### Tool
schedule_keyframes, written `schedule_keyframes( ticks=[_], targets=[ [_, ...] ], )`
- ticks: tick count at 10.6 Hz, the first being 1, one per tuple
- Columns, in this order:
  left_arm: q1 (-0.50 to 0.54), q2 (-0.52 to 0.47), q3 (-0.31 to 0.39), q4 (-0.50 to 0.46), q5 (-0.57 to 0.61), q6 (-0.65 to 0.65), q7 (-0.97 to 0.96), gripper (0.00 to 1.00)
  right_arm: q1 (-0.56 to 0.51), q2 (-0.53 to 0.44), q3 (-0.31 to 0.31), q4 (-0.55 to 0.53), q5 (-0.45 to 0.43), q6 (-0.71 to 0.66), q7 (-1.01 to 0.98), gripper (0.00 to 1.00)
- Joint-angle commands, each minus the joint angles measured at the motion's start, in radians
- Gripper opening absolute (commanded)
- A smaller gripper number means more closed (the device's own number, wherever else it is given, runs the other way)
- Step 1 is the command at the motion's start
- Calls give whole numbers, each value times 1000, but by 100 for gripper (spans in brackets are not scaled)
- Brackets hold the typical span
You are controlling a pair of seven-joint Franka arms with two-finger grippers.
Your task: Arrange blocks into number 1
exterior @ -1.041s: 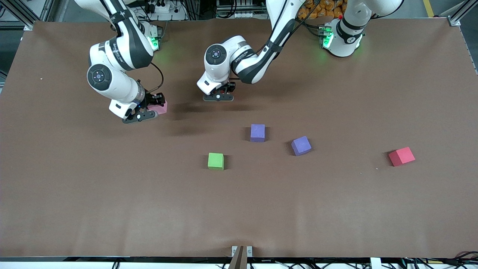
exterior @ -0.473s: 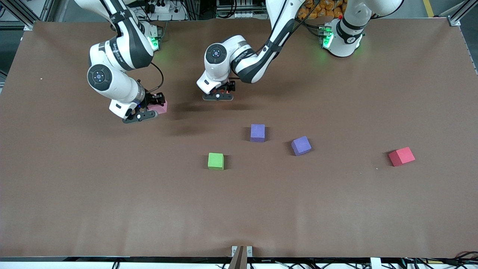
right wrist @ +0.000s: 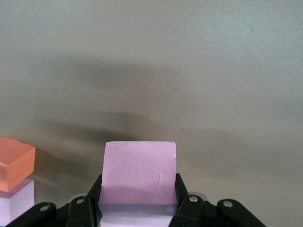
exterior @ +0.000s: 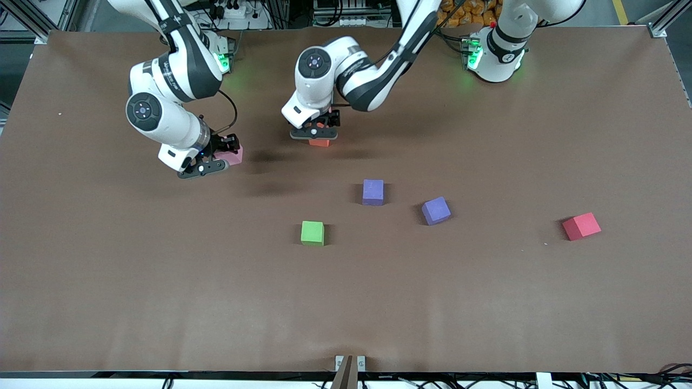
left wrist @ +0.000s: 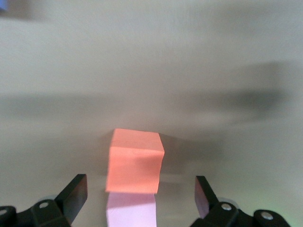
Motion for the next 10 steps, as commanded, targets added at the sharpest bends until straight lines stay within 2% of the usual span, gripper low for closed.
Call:
schedule_keyframes(
  ticks=[1,3,6,8,10],
  targets=[
    [107,-162,-4,-47,10,-117,5,100,27,12,-4,24,94,26,-1,53],
    [217,-246,-11,-43,62,-225,47,100,90,87,-5,117,84,27,53,53],
    [415,-331,-19,-43,75,-338,287,100,228,236,-10,284,65,38,223,53],
    [510,-371,-25,-41,76,-405,402,100,337,339,-66,376,67,35,365,53],
    [618,-399,-76,-41,154,-445,485,100,400,413,-99,427,70,30,457,53]
  ],
)
